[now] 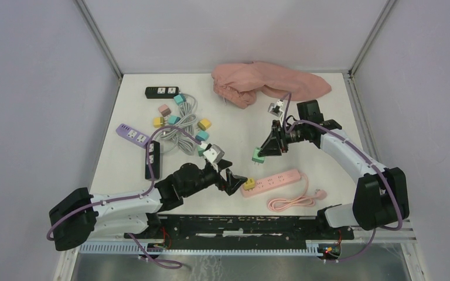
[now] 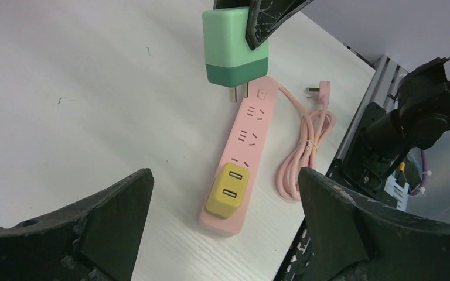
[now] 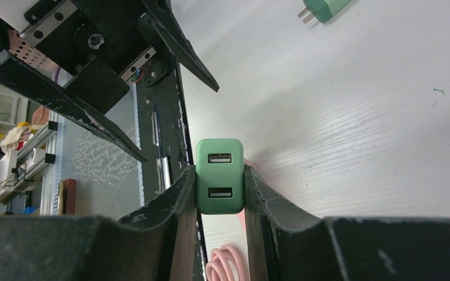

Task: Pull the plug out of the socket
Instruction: Place the plug at the center of the board.

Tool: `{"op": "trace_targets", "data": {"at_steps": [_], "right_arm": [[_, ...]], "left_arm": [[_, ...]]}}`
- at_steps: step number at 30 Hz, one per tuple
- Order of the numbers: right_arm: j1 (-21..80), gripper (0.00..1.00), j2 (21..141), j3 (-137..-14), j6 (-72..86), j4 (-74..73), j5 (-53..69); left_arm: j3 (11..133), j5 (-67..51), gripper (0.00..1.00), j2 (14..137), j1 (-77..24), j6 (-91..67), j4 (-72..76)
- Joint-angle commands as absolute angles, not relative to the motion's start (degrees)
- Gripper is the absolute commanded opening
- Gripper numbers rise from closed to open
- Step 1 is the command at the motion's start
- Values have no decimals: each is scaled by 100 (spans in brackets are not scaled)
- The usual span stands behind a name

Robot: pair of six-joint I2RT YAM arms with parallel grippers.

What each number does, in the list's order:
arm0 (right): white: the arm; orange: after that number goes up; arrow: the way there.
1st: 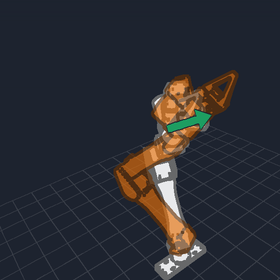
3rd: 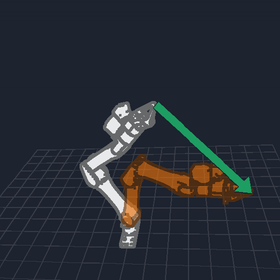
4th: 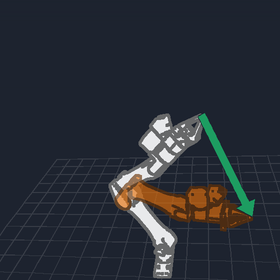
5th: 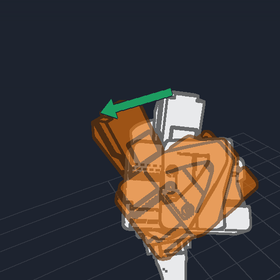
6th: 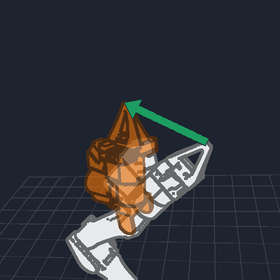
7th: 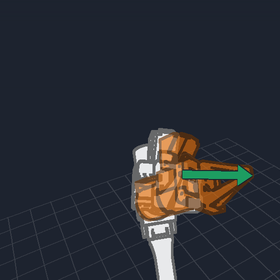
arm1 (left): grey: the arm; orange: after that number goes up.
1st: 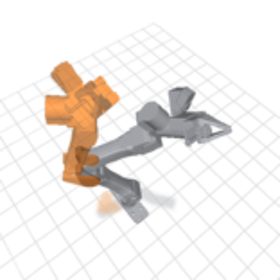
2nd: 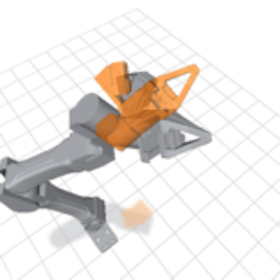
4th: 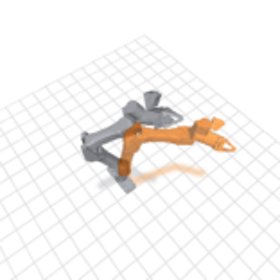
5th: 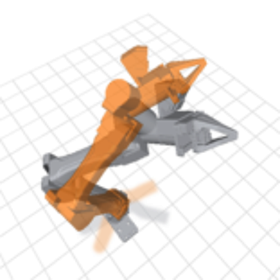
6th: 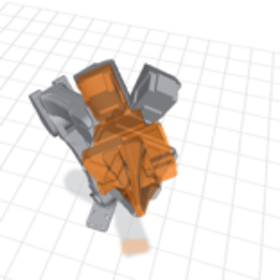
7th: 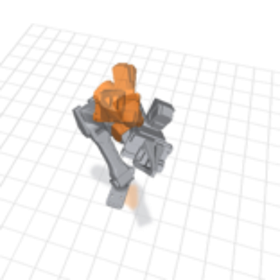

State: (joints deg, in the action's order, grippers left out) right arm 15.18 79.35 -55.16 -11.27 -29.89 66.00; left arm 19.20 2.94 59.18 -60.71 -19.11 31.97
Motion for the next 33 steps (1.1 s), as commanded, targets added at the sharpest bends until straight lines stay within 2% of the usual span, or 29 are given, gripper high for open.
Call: {"op": "trace_targets", "data": {"at_steps": [1, 21, 33], "right_arm": [[1467, 2, 7932, -5532, -463, -2379, 6811], [1455, 3, 8062, -5520, -169, -2228, 6780], [1421, 3, 8335, -5423, 902, -1816, 6287]], "left_arm": [[2204, 345, 99, 5756, -6047, -2326, 3096], [1932, 455, 99, 5753, -6043, -2690, 3710], [2719, 845, 100, 6342, -6055, -2906, 2666]]}}
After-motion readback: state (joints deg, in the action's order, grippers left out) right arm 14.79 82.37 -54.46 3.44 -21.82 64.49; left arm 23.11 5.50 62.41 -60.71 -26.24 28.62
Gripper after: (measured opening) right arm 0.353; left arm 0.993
